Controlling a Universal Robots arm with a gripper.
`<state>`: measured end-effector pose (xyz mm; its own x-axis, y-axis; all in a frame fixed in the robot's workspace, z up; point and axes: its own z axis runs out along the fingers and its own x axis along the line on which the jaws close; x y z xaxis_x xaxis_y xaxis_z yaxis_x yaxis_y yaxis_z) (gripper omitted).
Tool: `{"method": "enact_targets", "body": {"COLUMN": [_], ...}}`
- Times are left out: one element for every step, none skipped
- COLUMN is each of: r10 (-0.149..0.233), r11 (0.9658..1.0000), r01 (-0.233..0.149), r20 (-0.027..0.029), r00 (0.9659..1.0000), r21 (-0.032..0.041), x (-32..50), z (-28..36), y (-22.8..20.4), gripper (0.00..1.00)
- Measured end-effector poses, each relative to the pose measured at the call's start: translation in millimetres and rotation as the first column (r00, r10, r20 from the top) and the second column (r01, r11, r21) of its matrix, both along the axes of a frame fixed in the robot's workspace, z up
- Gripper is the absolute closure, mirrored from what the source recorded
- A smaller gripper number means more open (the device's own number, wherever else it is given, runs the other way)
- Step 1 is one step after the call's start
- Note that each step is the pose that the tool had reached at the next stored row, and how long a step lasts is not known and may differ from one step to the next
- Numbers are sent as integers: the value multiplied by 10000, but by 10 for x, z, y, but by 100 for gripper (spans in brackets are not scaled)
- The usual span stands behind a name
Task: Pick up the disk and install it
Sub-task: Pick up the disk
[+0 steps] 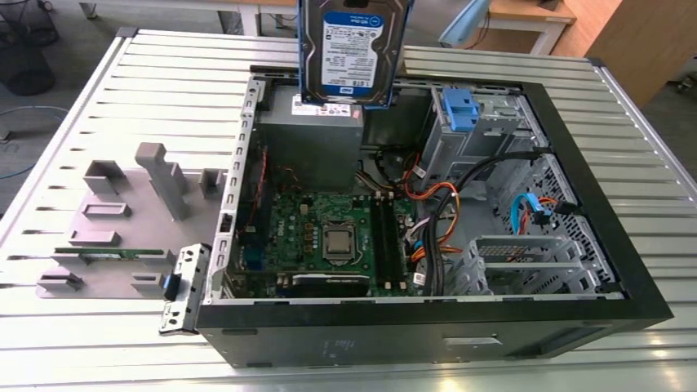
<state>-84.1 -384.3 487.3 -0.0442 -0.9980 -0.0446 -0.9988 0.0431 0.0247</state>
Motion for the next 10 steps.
{"method": "enact_targets", "body": {"r10": [0, 0, 0, 0, -1, 0, 1, 1, 0, 0], "r11": [10000, 10000, 10000, 10000, 10000, 10000, 10000, 10000, 10000, 10000], "r01": [0, 0, 0, 0, 1, 0, -1, -1, 0, 0], "r20": [0, 0, 0, 0, 0, 0, 0, 0, 1, 1], "r00": [10000, 10000, 10000, 10000, 10000, 10000, 10000, 10000, 10000, 10000], "r21": [0, 0, 0, 0, 0, -1, 0, 1, 1, 1], "x": [9, 20, 34, 49, 64, 79, 90, 98, 103, 103], "z": [0, 0, 0, 0, 0, 0, 0, 0, 0, -1], "y": [0, 0, 0, 0, 0, 0, -1, -1, -1, -1], "gripper": [65, 65, 65, 65, 65, 65, 65, 65, 65, 65]}}
